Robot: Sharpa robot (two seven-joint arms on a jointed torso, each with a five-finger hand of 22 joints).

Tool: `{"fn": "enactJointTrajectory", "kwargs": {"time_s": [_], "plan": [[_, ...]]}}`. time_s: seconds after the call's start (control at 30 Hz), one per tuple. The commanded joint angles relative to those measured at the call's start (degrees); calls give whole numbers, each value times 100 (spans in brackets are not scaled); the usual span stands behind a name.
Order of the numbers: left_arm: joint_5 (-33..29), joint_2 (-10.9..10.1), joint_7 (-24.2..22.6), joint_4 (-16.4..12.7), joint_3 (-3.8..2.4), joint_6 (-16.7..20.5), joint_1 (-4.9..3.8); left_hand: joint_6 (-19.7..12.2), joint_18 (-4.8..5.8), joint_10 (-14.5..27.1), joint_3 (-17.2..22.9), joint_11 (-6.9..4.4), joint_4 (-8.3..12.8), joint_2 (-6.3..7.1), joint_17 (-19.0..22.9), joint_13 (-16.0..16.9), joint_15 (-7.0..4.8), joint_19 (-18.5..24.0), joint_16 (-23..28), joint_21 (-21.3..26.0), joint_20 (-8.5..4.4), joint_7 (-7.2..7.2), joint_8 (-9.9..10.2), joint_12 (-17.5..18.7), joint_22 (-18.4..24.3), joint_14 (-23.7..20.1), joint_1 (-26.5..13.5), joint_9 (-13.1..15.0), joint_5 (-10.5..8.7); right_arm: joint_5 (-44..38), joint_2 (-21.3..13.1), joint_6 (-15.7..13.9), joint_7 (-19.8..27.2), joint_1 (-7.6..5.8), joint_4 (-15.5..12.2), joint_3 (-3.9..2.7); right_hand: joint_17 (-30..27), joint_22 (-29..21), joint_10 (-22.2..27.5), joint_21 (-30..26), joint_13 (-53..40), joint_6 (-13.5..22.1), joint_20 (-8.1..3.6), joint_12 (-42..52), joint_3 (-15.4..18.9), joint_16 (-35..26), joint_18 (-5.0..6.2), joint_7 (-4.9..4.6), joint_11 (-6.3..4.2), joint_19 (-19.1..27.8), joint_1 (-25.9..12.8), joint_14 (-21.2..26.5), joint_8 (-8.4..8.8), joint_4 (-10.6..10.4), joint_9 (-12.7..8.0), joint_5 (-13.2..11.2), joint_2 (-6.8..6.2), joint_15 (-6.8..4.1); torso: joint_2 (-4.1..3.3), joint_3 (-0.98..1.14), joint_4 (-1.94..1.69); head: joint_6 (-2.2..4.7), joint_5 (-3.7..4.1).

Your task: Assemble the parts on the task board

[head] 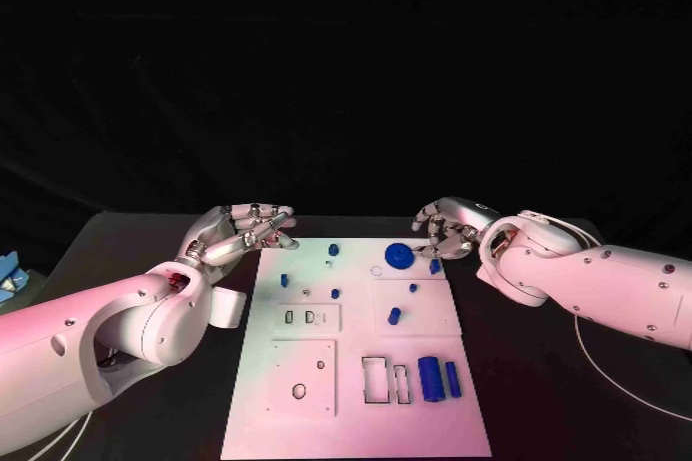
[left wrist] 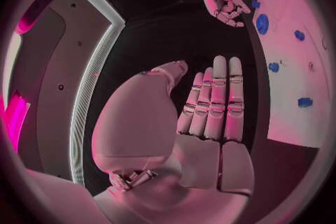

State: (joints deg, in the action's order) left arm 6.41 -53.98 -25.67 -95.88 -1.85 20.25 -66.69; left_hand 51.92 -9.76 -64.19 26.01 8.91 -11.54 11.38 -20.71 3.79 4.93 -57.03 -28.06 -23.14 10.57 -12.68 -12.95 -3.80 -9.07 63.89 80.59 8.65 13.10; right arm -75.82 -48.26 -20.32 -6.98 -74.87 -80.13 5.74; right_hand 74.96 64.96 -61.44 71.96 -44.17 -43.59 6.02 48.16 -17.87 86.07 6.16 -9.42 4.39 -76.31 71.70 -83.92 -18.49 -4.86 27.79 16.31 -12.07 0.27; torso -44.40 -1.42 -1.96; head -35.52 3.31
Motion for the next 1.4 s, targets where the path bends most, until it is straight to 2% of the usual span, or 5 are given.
{"fn": "enactJointTrajectory", "kwargs": {"time_s": [0.03, 0.13, 0.43, 0.73, 1.4], "plan": [[-31, 4, -23, 1, -4, -104, -9, -17, -61, 46, 10, -9, 32, -16, -11, -5, -3, -22, -31, -29, 13, -6, 31, 23, -9, -44, -47, -10, -26, 208, 28, 424, -145, 33, 27, -3, 603, 88, -234, 62, -672, 47, 12, 704, 11, 68, -69, 0, 11, -58, 74, -432, -61, -93, 35, 7, -5, -9, -7, -5, -17, 18, 9], [-31, 7, -21, 9, -4, -105, -9, -17, -61, 46, 10, -9, 32, -16, -11, -5, -3, -22, -31, -29, 13, -6, 31, 23, -9, -44, -47, -10, -26, 184, 76, 410, -151, 54, 70, -3, 676, 136, -329, 88, -967, 56, 19, 1013, 23, 101, -77, -4, 16, -76, 95, -446, -88, -134, 49, 5, -4, -5, -7, 2, -16, 10, -10], [-31, 11, -19, 15, -4, -110, -9, -17, -61, 46, 10, -9, 32, -16, -11, -5, -3, -22, -31, -29, 13, -6, 31, 23, -9, -44, -47, -10, -26, 128, 233, 270, -195, 101, 200, 3, 881, 271, -722, 167, -1764, 63, 31, 1812, 54, 186, -100, -11, 27, -135, 122, -484, -144, -238, 72, -22, 4, 11, -1, -8, -6, -11, -12], [-31, 19, -16, 21, -4, -117, -9, -17, -61, 46, 10, -9, 32, -16, -11, -5, -3, -22, -31, -29, 13, -6, 31, 23, -9, -44, -47, -10, -26, 0, 405, 111, -274, 126, 302, 8, 1002, 341, -830, 214, -1962, 62, 35, 2007, 55, 231, -113, -14, 31, -170, 133, -508, -158, -271, 76, -34, 18, 15, -5, -8, -12, -29, -12], [-31, 28, -2, 31, -4, -131, -9, -22, -61, 57, 12, -5, 44, -15, -23, -4, 0, -16, -41, -35, 14, -13, 38, 23, -10, -56, -46, -11, -26, -87, 583, 185, -296, 222, 426, 22, 1179, 472, -1052, 302, -2326, 22, 42, 2357, 17, 293, -138, -12, 33, -232, 181, -542, -195, -307, 82, -53, 51, 22, 1, -11, 2, -78, -56]]}}
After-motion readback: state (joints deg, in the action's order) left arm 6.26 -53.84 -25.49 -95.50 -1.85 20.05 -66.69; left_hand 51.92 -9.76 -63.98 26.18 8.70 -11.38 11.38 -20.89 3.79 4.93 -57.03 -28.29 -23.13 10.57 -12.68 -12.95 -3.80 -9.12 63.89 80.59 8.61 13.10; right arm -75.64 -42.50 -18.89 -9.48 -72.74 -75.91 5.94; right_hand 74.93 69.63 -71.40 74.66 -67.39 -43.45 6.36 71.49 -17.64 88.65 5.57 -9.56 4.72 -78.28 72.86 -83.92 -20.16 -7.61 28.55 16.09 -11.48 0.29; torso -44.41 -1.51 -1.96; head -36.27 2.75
